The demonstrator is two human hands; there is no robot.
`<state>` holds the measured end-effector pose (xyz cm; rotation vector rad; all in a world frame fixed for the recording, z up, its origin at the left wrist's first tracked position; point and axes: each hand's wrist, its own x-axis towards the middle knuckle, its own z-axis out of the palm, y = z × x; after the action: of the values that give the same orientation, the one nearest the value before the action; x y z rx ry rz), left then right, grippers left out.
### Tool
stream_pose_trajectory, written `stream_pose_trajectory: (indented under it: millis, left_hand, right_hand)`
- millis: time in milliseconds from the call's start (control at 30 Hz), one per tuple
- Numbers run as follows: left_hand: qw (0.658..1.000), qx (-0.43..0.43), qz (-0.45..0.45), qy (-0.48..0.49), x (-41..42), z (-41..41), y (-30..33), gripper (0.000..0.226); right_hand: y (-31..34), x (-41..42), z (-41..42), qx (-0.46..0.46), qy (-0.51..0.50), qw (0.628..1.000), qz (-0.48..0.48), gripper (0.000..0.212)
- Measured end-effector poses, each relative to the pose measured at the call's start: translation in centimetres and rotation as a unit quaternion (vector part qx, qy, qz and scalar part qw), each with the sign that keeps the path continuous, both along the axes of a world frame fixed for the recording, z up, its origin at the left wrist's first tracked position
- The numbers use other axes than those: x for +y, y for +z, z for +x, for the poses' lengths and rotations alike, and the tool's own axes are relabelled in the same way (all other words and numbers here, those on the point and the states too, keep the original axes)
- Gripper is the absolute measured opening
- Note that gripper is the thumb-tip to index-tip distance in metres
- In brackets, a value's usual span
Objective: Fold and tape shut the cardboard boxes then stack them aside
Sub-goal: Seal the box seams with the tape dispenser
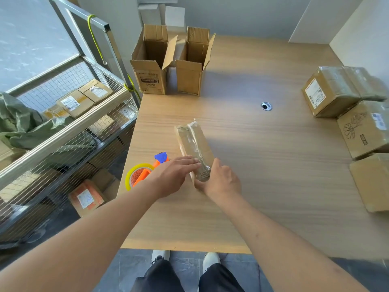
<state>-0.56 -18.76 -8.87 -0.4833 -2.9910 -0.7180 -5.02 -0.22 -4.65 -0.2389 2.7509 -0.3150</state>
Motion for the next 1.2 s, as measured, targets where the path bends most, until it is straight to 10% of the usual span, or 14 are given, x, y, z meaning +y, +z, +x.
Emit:
stream_pose_trajectory:
  millis: [300,567,833,1200]
  left_hand:
    - [0.988,-0.116,-0.073,0.067,1.0,-1.6,0.8,0.058]
    - [0.998,-0.016,-0.04,0.04,1.1,-1.1,0.8,0.049]
    - [0.982,-0.188,0.02,0.018,0.6,0.3,0.8,0.05]
    - [0.969,-0.2,0.092,0.111,3.0,4.0,0.6,0.078]
  right_hand:
    - [1.6,2.4,-2.0,-0.015,0.051,0.995,0.086,0.086]
    - [1.2,5.2,-3.3,0.004,0.059,0.994,0.09,0.072]
    - [-1.0,5.3,-3.2,0.15,0.102,0.982,0.045,0.064]
    - [-3.5,5.2,-2.5,-0.058,0.172,0.964,-0.195,0.078]
